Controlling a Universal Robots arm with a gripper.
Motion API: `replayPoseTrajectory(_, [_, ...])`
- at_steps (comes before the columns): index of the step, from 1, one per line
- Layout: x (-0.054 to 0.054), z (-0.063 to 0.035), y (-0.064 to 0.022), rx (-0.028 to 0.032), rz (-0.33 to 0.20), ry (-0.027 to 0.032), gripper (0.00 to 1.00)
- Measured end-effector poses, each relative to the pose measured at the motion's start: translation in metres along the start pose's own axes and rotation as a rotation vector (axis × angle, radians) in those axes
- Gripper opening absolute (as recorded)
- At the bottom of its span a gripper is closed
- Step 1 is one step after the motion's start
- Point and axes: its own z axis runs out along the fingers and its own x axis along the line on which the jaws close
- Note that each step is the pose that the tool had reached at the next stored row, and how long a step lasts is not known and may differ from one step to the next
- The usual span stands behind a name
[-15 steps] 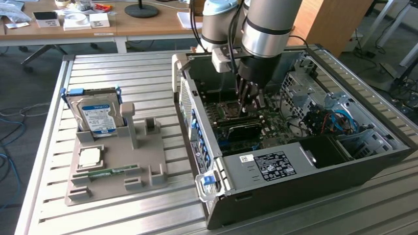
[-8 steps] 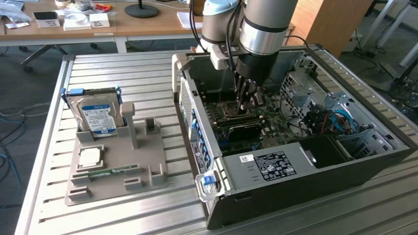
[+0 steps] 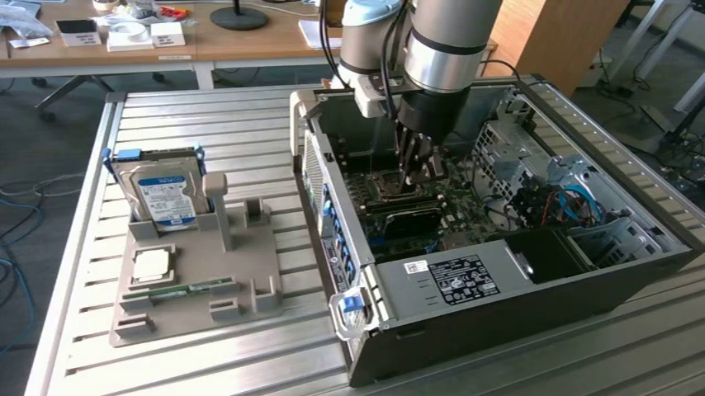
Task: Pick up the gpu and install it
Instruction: 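Press down on the gpu until it lock into place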
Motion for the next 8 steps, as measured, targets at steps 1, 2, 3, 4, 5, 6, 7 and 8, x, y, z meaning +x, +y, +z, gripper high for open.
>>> replayPoseTrajectory(1, [0.0000,0.0001,0.0000,0.0000,0.000,0.0000,0.11])
replayPoseTrajectory(2, [0.0000,0.0003,0.0000,0.0000,0.000,-0.0001,0.11])
replayPoseTrajectory(3, [0.0000,0.0004,0.0000,0.0000,0.000,0.0000,0.11])
replayPoseTrajectory(4, [0.0000,0.0004,0.0000,0.0000,0.000,0.0000,0.11])
replayPoseTrajectory(5, [0.0000,0.0004,0.0000,0.0000,0.000,0.0000,0.11])
replayPoseTrajectory(6, [0.0000,0.0004,0.0000,0.0000,0.000,0.0000,0.11])
replayPoseTrajectory(7, [0.0000,0.0004,0.0000,0.0000,0.000,0.0000,0.11])
replayPoseTrajectory(8, [0.0000,0.0005,0.0000,0.0000,0.000,0.0000,0.11])
